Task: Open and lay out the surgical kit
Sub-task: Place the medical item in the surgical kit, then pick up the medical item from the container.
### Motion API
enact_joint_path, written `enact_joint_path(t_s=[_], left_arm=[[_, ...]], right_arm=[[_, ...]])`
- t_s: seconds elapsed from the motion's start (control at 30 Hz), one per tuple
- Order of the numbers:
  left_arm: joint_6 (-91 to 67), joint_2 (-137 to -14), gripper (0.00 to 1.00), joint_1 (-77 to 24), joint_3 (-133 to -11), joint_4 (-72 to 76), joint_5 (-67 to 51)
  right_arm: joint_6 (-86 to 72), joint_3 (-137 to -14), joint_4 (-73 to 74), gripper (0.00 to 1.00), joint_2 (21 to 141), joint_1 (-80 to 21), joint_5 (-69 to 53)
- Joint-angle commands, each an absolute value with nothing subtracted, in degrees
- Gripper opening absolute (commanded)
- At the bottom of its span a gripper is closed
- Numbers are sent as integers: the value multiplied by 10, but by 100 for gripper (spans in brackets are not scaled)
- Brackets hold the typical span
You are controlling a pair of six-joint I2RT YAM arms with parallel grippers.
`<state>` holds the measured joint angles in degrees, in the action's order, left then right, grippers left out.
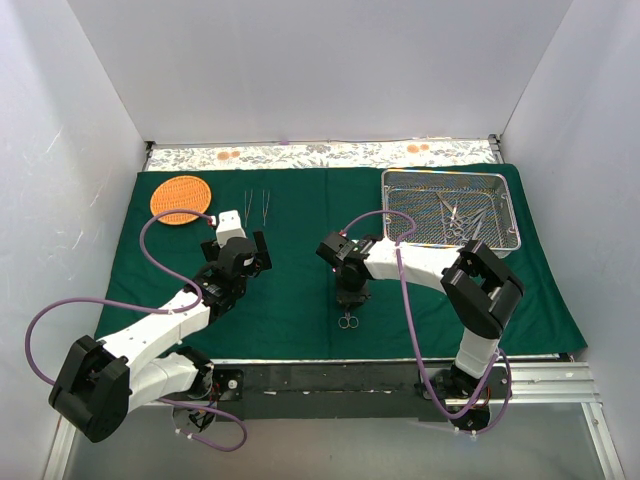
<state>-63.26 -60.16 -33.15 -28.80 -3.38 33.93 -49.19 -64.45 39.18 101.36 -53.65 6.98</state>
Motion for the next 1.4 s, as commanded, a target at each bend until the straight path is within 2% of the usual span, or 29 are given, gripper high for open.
enact_joint_path(t_s=[0.0,0.1,0.13,0.23,0.4,0.6,0.77,1.03,1.2,1.37], left_arm=[[-628,-586,90,-335,-287,-25,356],[-628,-588,90,-335,-287,-27,357],[-628,-588,90,-336,-287,-27,357],[-631,-590,90,-335,-289,-31,357],[-635,-580,90,-335,-287,-43,349],[-635,-565,90,-334,-305,-69,344],[-630,-563,90,-335,-322,-88,356],[-624,-568,90,-334,-349,-98,367],[-611,-573,90,-335,-359,-97,371],[-620,-584,90,-335,-360,-95,373]], right_arm=[[-495,-662,407,24,1007,-534,92],[-486,-678,409,30,1005,-534,98],[-484,-683,412,40,1000,-534,105],[-470,-710,423,47,990,-533,121],[-431,-760,449,48,979,-514,138],[-380,-744,396,50,924,-397,101],[-287,-779,392,54,912,-267,105],[-228,-821,348,54,947,-61,108],[-195,-837,301,54,982,17,77],[-160,-888,297,54,1044,51,95]])
